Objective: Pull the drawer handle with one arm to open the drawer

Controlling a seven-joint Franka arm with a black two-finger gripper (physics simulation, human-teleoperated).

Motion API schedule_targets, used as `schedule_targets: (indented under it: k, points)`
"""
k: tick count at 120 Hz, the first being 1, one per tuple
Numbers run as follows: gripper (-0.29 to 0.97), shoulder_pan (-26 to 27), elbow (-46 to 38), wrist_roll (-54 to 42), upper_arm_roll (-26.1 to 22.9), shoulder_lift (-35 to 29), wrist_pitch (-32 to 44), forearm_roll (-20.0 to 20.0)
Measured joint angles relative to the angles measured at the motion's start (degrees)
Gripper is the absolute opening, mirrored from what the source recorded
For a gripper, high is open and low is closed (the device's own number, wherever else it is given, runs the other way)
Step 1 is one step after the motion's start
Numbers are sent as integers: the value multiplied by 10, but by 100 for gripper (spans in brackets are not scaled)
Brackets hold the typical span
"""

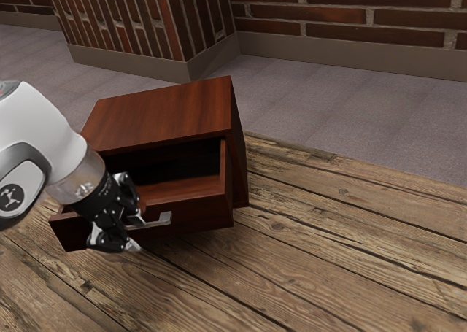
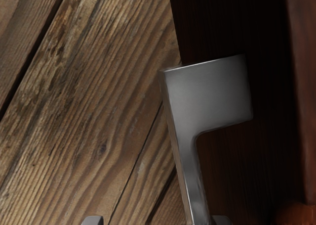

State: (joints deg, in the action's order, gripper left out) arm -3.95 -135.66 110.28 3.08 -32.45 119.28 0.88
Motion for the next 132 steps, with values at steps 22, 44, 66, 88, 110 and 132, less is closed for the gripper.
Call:
schedule_targets:
  k: [22,44,66,88,110,132]
  points:
    - [24,-3,4,-1,-1,-13,-1,-11]
    - [24,-6,19,-2,-1,-18,-5,-35]
    - [24,-7,77,-6,-1,-10,-29,-55]
    - [44,-19,385,-22,-2,116,-179,-52]
    - [58,-39,386,-71,-8,125,-313,-22]
    - [64,-38,342,-111,-10,126,-343,-1]
